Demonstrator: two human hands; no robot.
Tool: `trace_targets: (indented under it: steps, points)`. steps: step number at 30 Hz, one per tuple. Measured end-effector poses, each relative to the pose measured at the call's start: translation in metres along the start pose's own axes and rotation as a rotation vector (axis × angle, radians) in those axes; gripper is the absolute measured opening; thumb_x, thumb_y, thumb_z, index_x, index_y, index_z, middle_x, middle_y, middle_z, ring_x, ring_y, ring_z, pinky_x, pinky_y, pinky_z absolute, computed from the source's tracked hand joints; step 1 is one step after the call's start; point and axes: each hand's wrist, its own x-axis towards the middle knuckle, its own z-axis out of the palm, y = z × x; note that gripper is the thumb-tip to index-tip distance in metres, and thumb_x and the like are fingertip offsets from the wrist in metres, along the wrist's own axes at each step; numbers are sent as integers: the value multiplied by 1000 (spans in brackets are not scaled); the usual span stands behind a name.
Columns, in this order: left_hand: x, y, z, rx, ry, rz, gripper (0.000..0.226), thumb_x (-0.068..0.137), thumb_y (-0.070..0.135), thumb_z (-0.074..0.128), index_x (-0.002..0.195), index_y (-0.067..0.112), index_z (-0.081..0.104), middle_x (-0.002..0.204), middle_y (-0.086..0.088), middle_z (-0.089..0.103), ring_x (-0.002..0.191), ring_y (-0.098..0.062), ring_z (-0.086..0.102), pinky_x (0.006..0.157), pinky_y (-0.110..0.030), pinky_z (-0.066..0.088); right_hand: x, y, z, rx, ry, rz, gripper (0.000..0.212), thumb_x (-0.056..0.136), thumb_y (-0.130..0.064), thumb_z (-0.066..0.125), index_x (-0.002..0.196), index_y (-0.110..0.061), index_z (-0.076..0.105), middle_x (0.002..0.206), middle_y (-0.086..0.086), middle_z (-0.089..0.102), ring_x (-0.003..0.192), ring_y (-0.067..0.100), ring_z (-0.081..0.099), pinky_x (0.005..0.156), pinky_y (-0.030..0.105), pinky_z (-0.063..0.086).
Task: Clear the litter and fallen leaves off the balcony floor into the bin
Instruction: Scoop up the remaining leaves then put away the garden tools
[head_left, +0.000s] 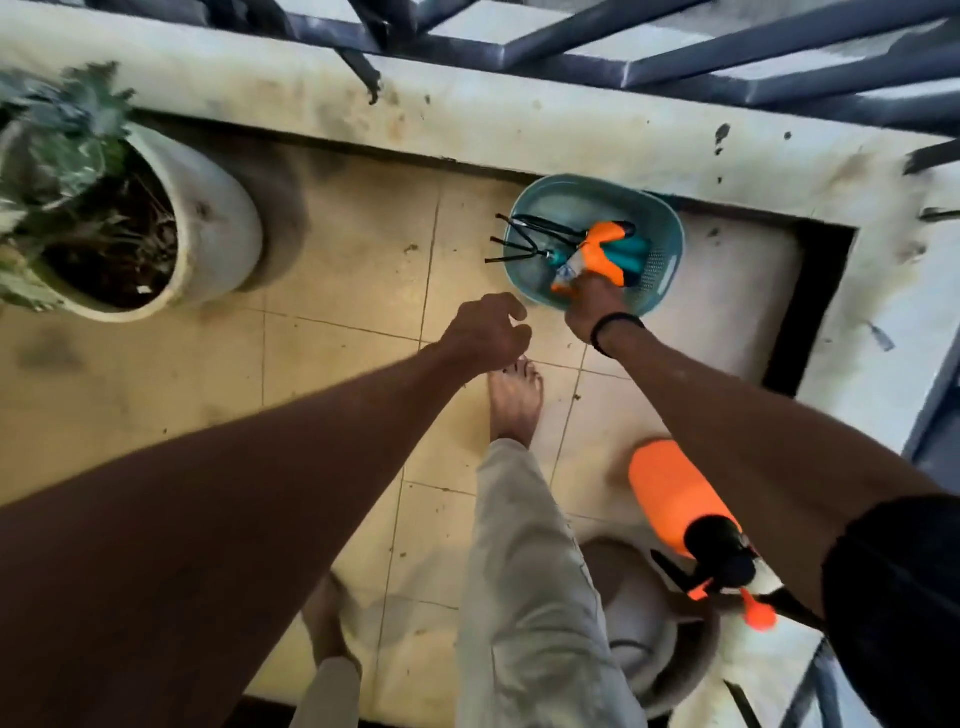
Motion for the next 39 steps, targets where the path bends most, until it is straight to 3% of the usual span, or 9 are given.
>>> trace_targets:
  steps: [7,13,16,20,26,34,39]
  points:
    - [-97,-4,-66,-104,84,-41,33,100,33,60,128,16,66,129,-9,67,118,-26,63,94,-27,43,-101,-28,-57,42,-29,-25,46,96,-22,57,139,-6,55,145,24,49,133,42,45,111,42,41]
    - [-238,-25,-131,-236,188,-100,31,99,37,62,123,18,69,122,-6,71,112,-26,66,88,-26,43,-228,-100,-115,-33,-45,-131,37,100,-21,55,132,-4,58,141,20,53,133,36,47,110,39,36]
    - [-309,-46,-156,-330,253,-125,30,99,37,63,121,18,70,116,-7,73,111,-25,67,81,-22,40,-291,-145,-131,-78,-50,-205,33,98,-20,58,127,-4,62,133,23,58,126,39,54,104,39,42]
    - [-403,-88,-178,-478,345,-127,30,100,36,61,124,19,69,118,-4,73,112,-24,66,86,-24,43,-368,-225,-137,-149,-46,-297,32,98,-24,57,126,-12,64,131,17,60,121,36,57,98,37,47]
    - [-532,-198,-167,-605,482,-133,31,101,37,58,126,20,67,115,-7,72,107,-24,67,86,-27,45,-479,-347,-96,-317,-30,-498,30,100,-27,53,126,-16,63,128,12,59,121,31,56,99,37,46]
    - [-688,-407,-147,-883,795,-272,26,101,29,60,124,19,68,106,-8,74,102,-27,69,80,-25,43,-618,-519,41,-258,-43,-668,23,95,-20,64,113,-8,72,116,12,73,109,31,67,95,33,48]
    - [-720,-474,-160,-981,863,-292,26,102,28,59,123,16,68,103,-10,74,100,-29,68,77,-25,44,-658,-583,98,-235,-90,-715,21,97,-22,60,110,-12,73,111,8,74,104,29,68,89,31,51]
